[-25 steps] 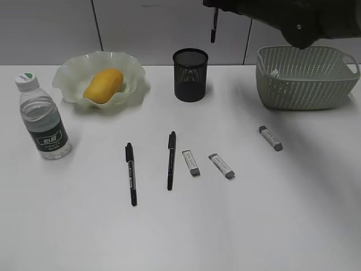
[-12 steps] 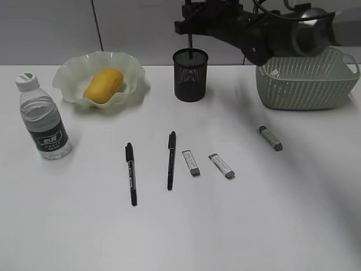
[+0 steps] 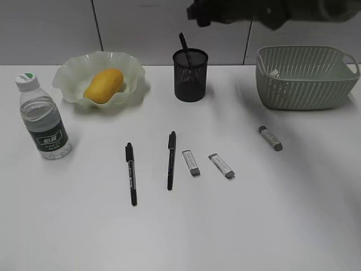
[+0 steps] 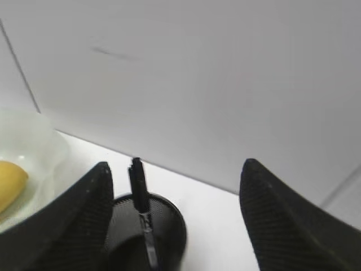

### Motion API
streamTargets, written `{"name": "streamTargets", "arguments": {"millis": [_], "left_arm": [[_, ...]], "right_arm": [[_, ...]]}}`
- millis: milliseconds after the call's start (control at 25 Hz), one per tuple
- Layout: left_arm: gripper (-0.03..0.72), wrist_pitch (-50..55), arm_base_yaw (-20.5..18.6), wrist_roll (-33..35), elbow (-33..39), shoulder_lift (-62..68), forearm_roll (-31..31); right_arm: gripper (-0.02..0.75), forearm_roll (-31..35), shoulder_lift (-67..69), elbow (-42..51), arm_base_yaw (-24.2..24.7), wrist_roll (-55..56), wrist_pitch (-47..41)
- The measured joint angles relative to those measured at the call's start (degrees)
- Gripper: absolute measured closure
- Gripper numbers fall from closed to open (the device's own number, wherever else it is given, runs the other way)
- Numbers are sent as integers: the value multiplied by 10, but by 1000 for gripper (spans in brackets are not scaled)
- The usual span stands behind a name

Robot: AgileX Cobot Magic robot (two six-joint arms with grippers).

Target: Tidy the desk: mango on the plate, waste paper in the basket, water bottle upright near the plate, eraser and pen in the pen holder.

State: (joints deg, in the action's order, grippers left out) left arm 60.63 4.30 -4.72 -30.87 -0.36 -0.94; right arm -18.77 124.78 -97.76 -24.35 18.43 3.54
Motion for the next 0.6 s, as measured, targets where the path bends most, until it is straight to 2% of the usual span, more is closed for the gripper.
{"name": "streamTargets", "arguments": {"millis": [120, 240, 440, 600], "left_arm": [[263, 0, 0, 0, 0, 0, 0], [281, 0, 0, 0, 0, 0, 0], [312, -1, 0, 0, 0, 9, 0], [335, -1, 0, 0, 1, 19, 0]], "right_arm": [[206, 5, -92, 3, 0, -25, -191], [253, 39, -195, 55, 0, -107, -343], [275, 138, -386, 246, 0, -169, -536], [279, 161, -577, 432, 0, -173, -609]]}}
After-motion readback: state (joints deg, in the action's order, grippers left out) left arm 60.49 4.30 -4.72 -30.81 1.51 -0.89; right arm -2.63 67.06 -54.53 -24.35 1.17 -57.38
